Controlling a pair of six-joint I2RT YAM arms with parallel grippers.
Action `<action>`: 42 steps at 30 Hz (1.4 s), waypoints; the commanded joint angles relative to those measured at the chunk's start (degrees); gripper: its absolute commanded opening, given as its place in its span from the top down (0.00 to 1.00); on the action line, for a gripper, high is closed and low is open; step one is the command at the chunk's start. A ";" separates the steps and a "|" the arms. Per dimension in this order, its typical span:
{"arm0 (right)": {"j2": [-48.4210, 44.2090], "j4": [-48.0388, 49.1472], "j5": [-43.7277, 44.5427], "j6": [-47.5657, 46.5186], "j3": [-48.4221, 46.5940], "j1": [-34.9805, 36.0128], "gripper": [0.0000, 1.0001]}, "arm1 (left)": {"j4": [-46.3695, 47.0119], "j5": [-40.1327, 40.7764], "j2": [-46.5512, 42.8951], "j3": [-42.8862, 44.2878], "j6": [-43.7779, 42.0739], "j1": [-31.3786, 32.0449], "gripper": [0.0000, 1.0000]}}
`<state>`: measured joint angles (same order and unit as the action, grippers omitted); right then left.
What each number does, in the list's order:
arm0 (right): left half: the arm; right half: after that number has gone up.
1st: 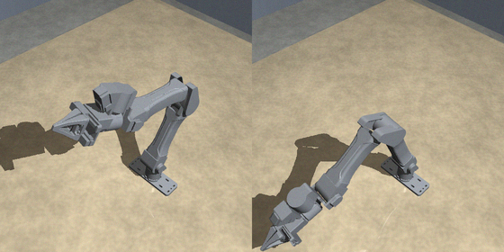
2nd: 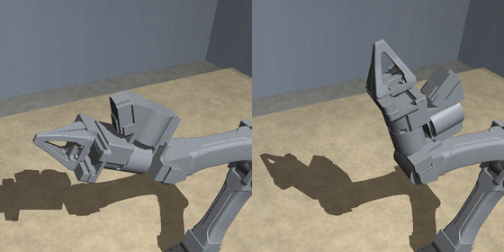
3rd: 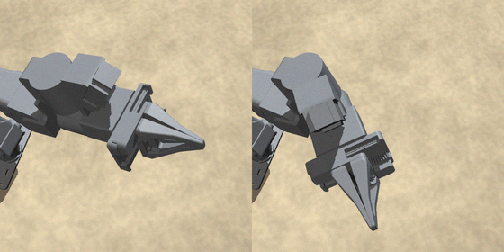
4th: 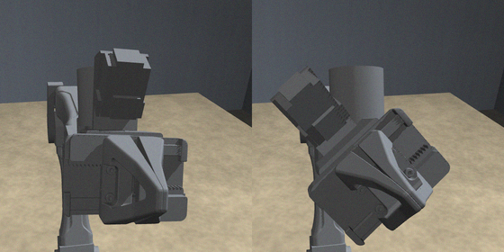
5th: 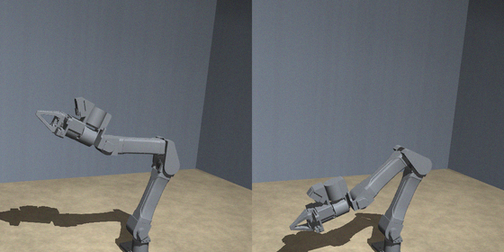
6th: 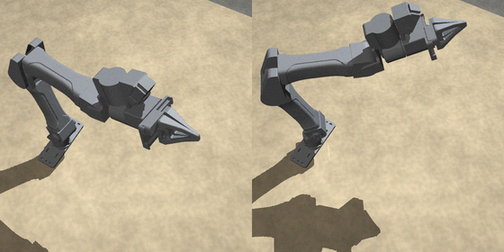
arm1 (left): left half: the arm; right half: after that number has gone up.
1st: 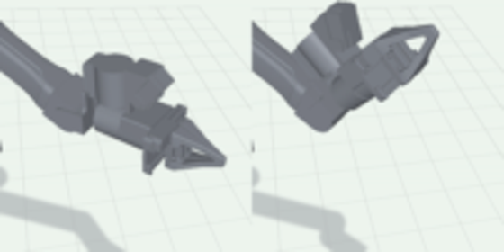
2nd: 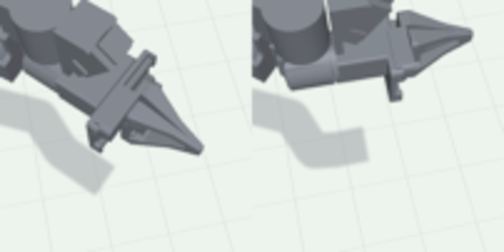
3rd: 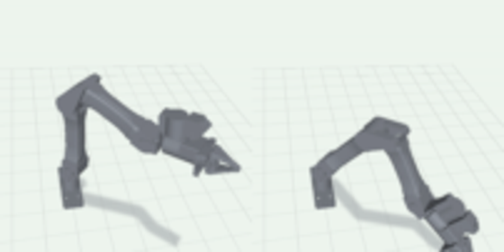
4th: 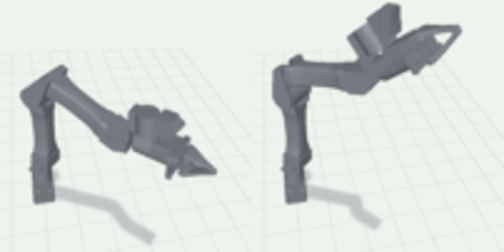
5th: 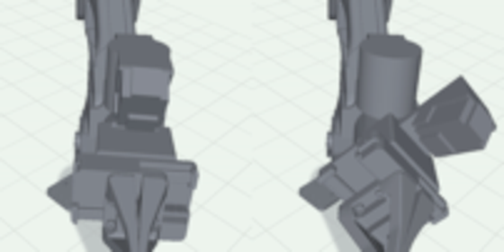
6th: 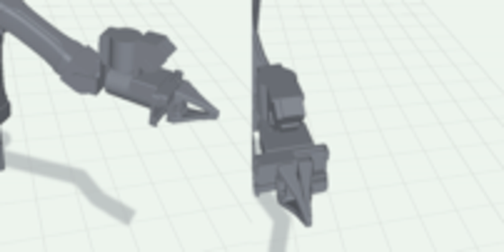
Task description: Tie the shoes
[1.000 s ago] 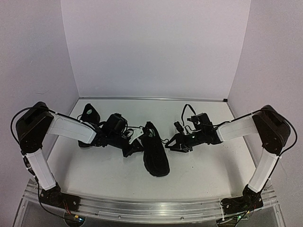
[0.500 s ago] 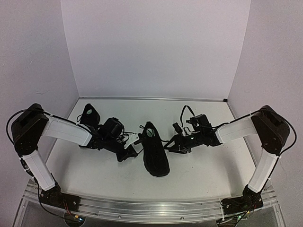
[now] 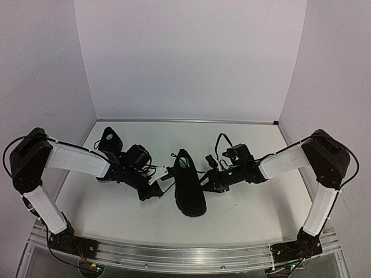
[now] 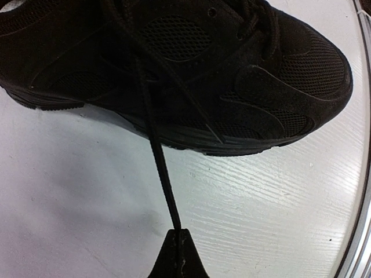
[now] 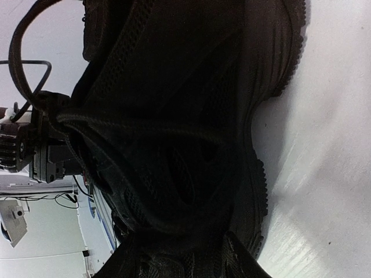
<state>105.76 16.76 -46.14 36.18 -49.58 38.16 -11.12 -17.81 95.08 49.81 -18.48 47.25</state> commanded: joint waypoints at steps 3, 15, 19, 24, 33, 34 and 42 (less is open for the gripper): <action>1.08 4.79 -1.03 2.50 -0.95 2.80 0.56 | -1.80 2.91 -8.21 -0.73 0.62 -0.46 0.77; -11.99 4.80 2.20 3.12 5.10 -6.47 0.38 | 10.76 2.87 -12.31 4.15 15.97 -8.36 0.00; -7.66 10.51 1.17 8.95 4.64 -7.25 0.39 | 15.90 3.02 -10.56 4.81 21.00 -8.52 0.00; -0.29 27.18 -3.66 19.56 5.90 -7.26 0.40 | 20.46 5.96 -9.47 4.71 26.22 -8.72 0.00; 6.52 39.44 -6.97 26.74 5.44 -5.76 0.46 | 21.38 11.89 -8.20 5.35 27.49 -8.97 0.00; 7.09 39.78 -7.03 26.92 5.07 -5.53 0.46 | 21.33 12.07 -8.03 5.46 27.14 -8.94 0.00; 8.79 41.60 -7.13 28.09 3.79 -5.11 0.59 | 19.83 11.91 -7.07 7.24 26.95 -9.42 0.00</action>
<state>113.94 53.88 -52.36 62.92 -44.04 32.89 7.53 -6.11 87.47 53.69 7.86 38.42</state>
